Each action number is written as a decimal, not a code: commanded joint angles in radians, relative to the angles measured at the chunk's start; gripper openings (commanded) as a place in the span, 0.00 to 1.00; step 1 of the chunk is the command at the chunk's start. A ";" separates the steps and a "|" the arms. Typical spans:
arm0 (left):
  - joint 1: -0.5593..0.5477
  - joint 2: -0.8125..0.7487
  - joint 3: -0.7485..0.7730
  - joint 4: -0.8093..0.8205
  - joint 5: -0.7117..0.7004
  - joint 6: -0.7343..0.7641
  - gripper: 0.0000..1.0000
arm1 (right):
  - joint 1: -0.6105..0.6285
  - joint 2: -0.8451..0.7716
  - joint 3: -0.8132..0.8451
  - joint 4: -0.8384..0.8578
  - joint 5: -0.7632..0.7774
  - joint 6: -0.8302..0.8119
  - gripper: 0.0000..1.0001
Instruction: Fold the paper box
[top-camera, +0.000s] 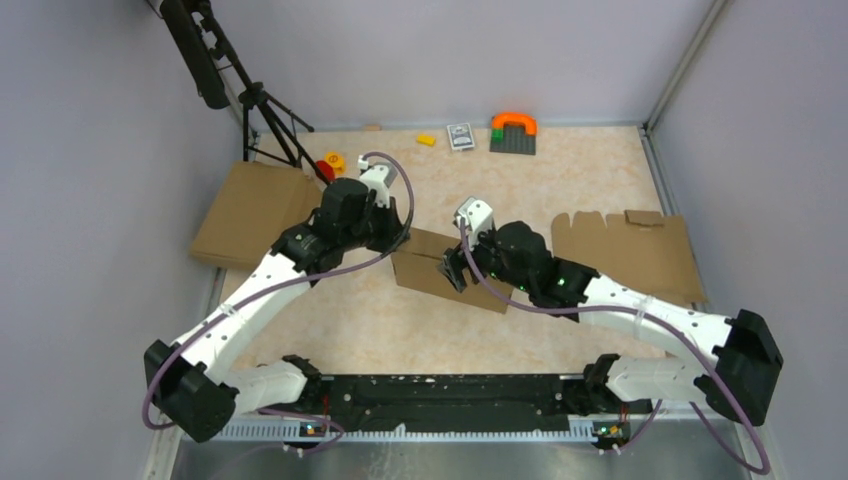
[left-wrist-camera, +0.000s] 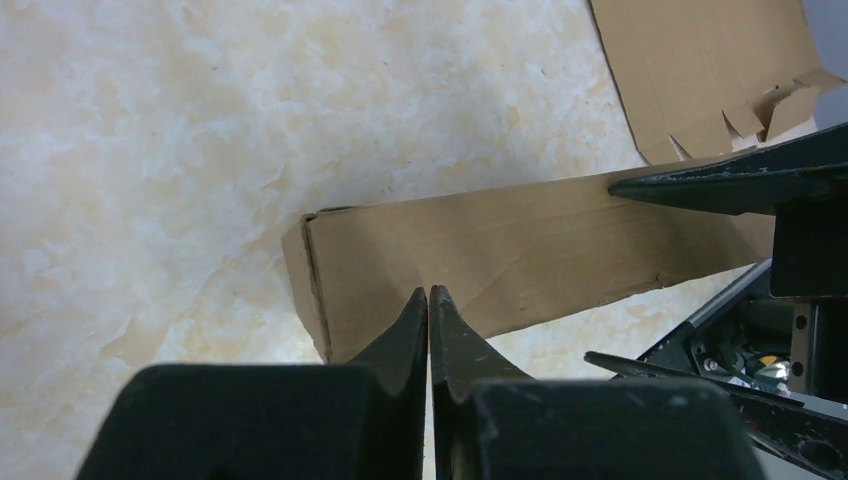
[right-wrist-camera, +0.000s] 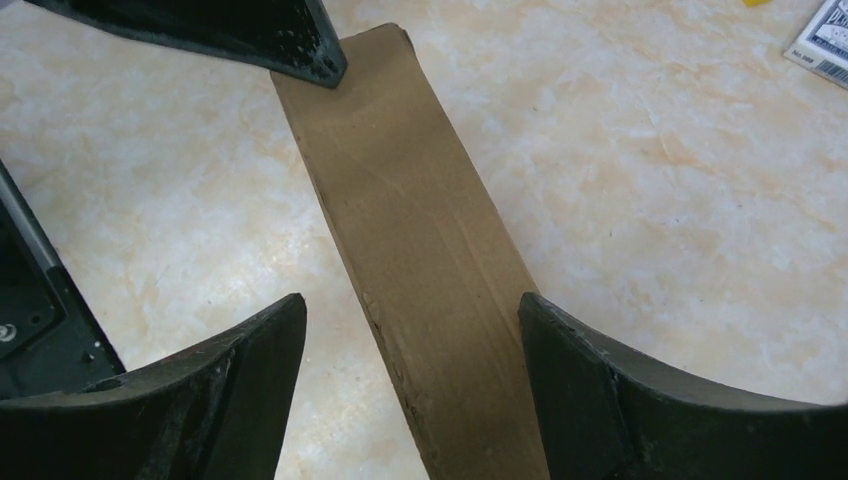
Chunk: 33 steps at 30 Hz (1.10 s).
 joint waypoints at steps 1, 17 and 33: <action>-0.008 0.039 -0.011 0.063 0.027 0.002 0.00 | -0.017 -0.003 0.040 -0.179 -0.022 0.101 0.77; -0.006 0.053 -0.107 0.109 0.021 -0.006 0.00 | -0.138 -0.189 0.171 -0.496 0.100 0.480 0.48; -0.006 0.047 -0.112 0.124 0.031 -0.002 0.00 | -0.478 -0.337 -0.145 -0.025 -0.605 0.978 0.00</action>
